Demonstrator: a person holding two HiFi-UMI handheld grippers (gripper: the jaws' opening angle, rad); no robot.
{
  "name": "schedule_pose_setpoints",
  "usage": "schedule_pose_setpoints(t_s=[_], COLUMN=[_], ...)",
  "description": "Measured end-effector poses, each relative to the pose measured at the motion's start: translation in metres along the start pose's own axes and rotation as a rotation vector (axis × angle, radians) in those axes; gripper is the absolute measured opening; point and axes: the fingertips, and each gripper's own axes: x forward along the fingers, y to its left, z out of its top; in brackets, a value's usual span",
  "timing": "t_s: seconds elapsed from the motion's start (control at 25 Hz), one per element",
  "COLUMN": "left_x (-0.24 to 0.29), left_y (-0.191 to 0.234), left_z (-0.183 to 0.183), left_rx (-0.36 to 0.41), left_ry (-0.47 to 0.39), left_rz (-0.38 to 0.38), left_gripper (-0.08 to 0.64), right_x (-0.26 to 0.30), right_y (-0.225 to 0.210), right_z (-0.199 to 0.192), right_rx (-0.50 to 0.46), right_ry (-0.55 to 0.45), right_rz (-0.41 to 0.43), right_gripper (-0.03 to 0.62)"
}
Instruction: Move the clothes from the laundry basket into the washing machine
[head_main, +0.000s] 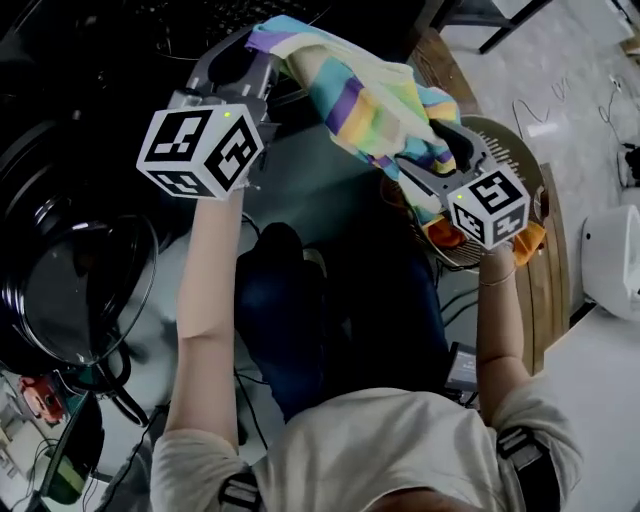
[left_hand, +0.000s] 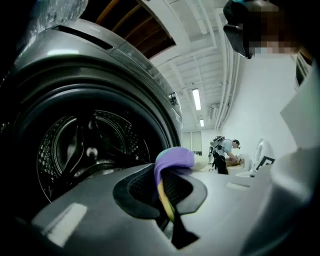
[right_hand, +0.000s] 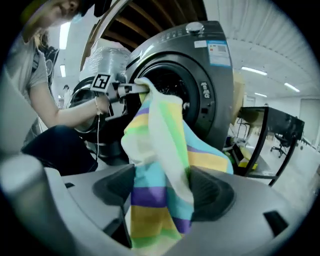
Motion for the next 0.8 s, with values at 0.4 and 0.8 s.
schedule_pose_setpoints(t_s=[0.4,0.8], left_x=[-0.007,-0.01], left_y=[-0.005,-0.067], left_z=[-0.027,-0.069], left_rx=[0.016,-0.024], left_ry=[0.103,0.215], left_rz=[0.093,-0.23], left_gripper=[0.029,0.331], right_x=[0.036,0.06], right_y=[0.006,0.011], right_z=[0.068,0.159], right_rx=[-0.061,-0.049], right_ry=[-0.08,-0.292], right_rz=[-0.005,-0.003], right_gripper=[0.051,0.046])
